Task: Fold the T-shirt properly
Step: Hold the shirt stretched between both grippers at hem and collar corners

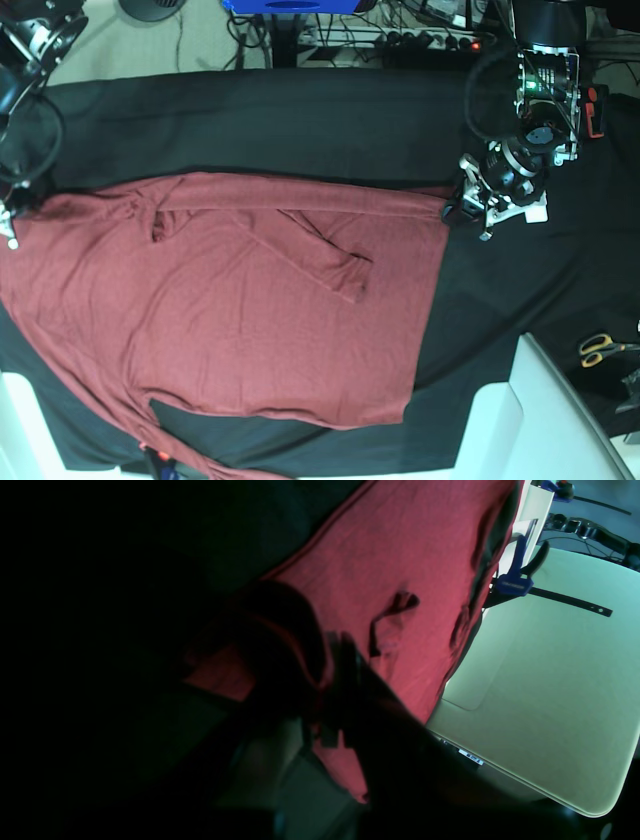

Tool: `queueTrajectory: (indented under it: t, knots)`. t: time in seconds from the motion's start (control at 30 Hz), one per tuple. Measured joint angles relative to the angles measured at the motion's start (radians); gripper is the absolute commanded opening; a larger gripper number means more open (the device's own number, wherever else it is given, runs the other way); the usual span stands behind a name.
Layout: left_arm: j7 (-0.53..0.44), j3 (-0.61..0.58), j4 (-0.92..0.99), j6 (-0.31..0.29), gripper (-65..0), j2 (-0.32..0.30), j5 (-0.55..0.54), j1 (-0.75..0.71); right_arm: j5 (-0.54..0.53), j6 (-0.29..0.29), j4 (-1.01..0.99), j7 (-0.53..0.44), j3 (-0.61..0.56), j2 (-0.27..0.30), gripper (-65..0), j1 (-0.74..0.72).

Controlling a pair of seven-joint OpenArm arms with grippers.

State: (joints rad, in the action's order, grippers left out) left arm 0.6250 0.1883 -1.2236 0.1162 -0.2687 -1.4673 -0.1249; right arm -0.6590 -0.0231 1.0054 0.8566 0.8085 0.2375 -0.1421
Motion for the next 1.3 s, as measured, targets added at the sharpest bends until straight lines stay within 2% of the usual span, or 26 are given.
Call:
queueTrajectory:
  t: [0.17, 0.33, 0.43, 0.63, 0.83, 0.93, 1.3]
  knots:
    - [0.0, 0.0, 0.0, 0.0, -65.0, 0.0, 0.0, 0.0, 0.003, 0.0, -0.028, 0.004, -0.053, 0.025, -64.1, -0.047]
    - [0.0, 0.0, -0.001, 0.0, -65.0, 0.0, 0.0, 0.0, -0.004, 0.0, -0.089, 0.005, -0.073, 0.012, -64.2, -0.099]
    - [0.0, 0.0, -0.001, 0.0, -65.0, 0.001, 0.0, 0.0, 0.0, 0.0, -0.122, 0.003, -0.073, 0.023, -64.2, -0.12]
    - [0.0, 0.0, -0.002, 0.0, -65.0, 0.0, 0.0, 0.0, 0.001, 0.001, -0.149, -0.069, -0.073, 0.051, -64.2, -0.142]
    - [0.0, 0.0, -0.002, 0.0, -65.0, 0.0, 0.0, 0.001, 0.001, 0.001, -0.17, -0.076, -0.073, 0.061, -64.2, -0.142]
    - [0.0, 0.0, -0.003, 0.0, -65.0, 0.0, 0.0, 0.001, 0.002, 0.042, -0.174, -0.135, -0.073, 0.059, -64.2, -0.142]
    - [0.003, 0.0, -0.003, 0.001, -65.0, 0.0, 0.002, 0.017, 0.0, 0.043, -0.175, -0.151, -0.066, 0.059, -64.2, -0.15]
